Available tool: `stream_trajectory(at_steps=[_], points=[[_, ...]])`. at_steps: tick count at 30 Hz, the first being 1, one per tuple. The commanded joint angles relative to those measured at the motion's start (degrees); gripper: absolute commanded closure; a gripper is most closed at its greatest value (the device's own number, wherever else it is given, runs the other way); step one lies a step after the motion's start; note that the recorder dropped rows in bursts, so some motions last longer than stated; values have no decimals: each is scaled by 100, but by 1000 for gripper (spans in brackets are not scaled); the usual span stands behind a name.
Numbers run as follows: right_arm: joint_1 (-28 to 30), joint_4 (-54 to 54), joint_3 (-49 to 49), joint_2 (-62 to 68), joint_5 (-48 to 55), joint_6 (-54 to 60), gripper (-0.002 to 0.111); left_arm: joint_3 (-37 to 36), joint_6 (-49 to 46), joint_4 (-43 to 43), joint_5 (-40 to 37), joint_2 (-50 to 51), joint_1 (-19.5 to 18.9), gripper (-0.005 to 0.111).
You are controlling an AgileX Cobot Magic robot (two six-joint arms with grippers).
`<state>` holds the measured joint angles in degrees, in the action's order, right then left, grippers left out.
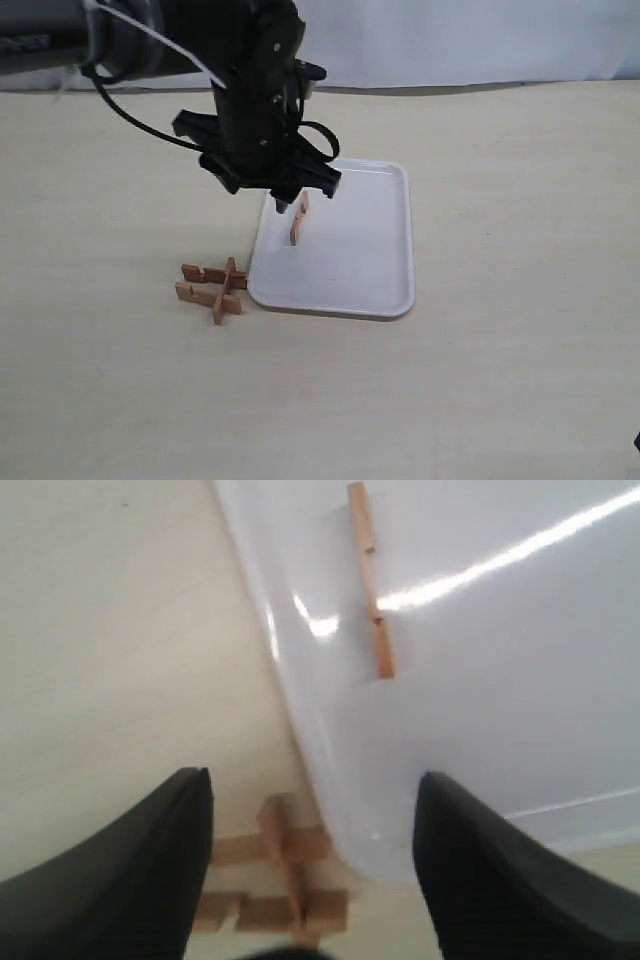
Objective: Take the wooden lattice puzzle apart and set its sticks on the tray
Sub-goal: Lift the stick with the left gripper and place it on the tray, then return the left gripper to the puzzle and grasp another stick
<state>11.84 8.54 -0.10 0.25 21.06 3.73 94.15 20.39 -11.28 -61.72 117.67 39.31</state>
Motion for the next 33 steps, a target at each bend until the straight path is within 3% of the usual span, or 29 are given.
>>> stream_trajectory(at_steps=[1, 6, 13, 16, 20, 23, 33], points=[[33, -1, 10, -25, -17, -3, 104, -693, -77, -363, -294, -646, -3, 50], [33, -1, 10, -25, -17, -3, 104, -2334, -22, -349, 547, -1597, -11, 50], [33, -1, 10, -25, -17, -3, 104, -3601, 376, -327, 1402, -1867, -11, 50], [33, -1, 10, -25, -17, -3, 104, -4216, 666, -160, 2324, -1867, -11, 50], [33, -1, 10, -25, -7, -3, 104, -4420, 690, 163, 3052, -1815, 1, 51], [33, -1, 10, -25, -7, -3, 104, -4420, 690, 248, 3348, -1487, 1, 58], [33, -1, 10, -25, -7, -3, 104, -4409, 690, 215, 3731, -1103, 1, 58]])
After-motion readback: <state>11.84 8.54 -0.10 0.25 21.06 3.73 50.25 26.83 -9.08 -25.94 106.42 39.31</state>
